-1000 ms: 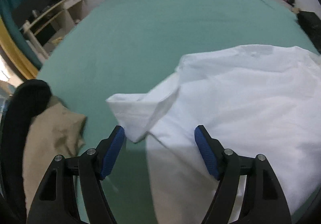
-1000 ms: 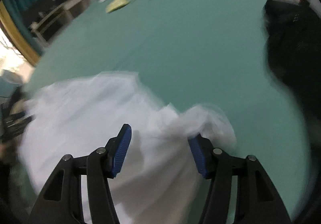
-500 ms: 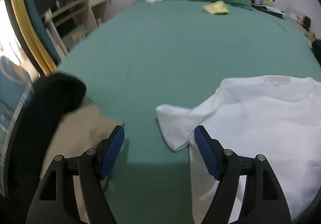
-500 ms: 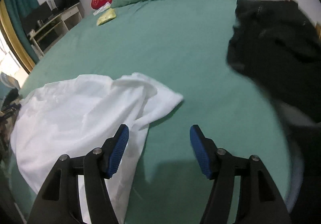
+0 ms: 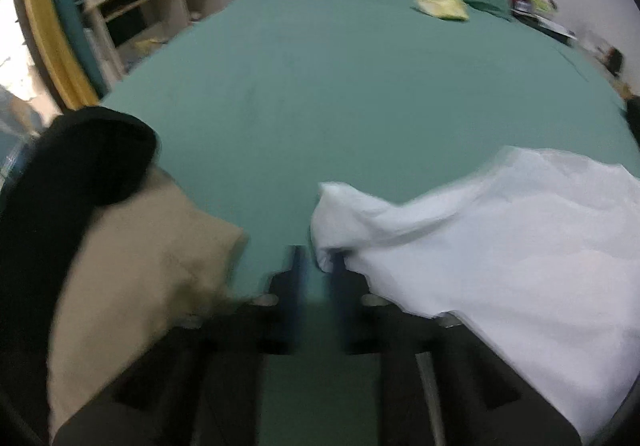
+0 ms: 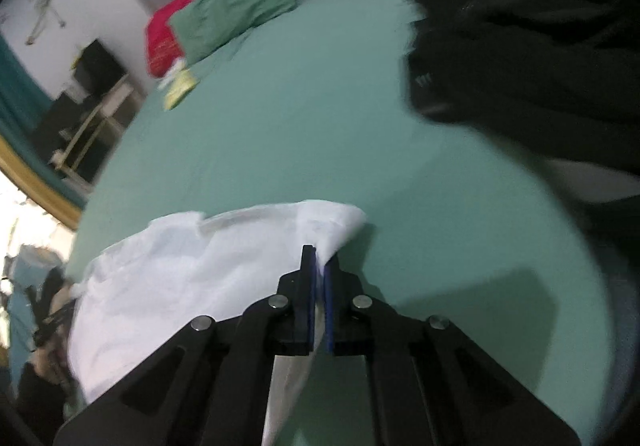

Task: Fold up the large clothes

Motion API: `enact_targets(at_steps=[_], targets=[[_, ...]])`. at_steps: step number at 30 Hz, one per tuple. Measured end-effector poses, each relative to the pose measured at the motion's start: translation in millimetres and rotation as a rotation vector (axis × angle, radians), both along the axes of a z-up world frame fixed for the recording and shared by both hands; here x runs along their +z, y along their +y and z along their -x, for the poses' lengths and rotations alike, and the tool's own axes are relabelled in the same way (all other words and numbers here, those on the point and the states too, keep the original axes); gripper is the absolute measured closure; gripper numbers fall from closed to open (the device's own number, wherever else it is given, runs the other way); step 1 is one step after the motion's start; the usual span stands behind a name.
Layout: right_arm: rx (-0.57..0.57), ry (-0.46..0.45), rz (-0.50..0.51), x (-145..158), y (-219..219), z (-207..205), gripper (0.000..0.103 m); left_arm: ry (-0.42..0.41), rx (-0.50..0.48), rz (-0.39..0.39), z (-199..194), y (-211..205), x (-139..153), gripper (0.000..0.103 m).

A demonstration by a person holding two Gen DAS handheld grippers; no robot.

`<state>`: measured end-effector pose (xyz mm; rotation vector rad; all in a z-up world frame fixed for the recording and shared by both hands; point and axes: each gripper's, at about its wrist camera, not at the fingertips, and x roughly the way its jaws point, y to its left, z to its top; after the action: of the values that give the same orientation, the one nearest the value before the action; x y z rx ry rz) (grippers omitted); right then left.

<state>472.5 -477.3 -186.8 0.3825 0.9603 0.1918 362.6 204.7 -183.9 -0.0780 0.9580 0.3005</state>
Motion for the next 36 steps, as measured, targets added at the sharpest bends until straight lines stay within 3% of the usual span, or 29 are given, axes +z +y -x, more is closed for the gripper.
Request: enact_targets(at_steps=[3, 5, 6, 9, 14, 17, 18, 19, 22, 25, 33, 36], targets=[[-0.003, 0.020, 0.054, 1, 1, 2, 0.099, -0.002, 0.066, 0.001, -10, 13, 3, 0.094], [-0.010, 0.016, 0.144, 1, 8, 4, 0.099, -0.019, 0.094, 0.000, -9, 17, 10, 0.093], [-0.006, 0.024, 0.178, 2, 10, 6, 0.097, -0.038, 0.088, 0.001, -8, 17, 15, 0.091], [-0.010, 0.034, 0.230, 8, 11, 13, 0.095, -0.070, 0.048, 0.007, -5, 9, 27, 0.071], [-0.023, 0.001, 0.293, 25, 15, 50, 0.088, -0.038, -0.078, 0.045, -14, -19, 25, 0.068], [-0.026, -0.004, 0.315, 30, 21, 71, 0.063, 0.023, -0.062, 0.028, -21, -20, 8, 0.068], [-0.031, -0.006, 0.313, 29, 23, 78, 0.045, 0.027, -0.032, 0.029, -22, -16, 4, 0.068], [-0.031, -0.006, 0.302, 27, 25, 86, 0.036, 0.017, -0.011, 0.023, -18, -12, 4, 0.068], [-0.033, 0.026, 0.256, 18, 31, 106, 0.036, -0.033, -0.010, 0.008, -3, -10, 13, 0.066], [-0.053, 0.040, 0.226, 11, 35, 125, 0.036, -0.074, -0.019, 0.063, 22, -16, 18, 0.043], [-0.039, 0.017, 0.140, -6, 60, 173, 0.036, 0.002, -0.078, 0.231, 96, -58, -2, 0.043], [-0.047, -0.003, 0.076, -12, 65, 184, 0.040, 0.000, -0.113, 0.152, 114, -73, -5, 0.043]])
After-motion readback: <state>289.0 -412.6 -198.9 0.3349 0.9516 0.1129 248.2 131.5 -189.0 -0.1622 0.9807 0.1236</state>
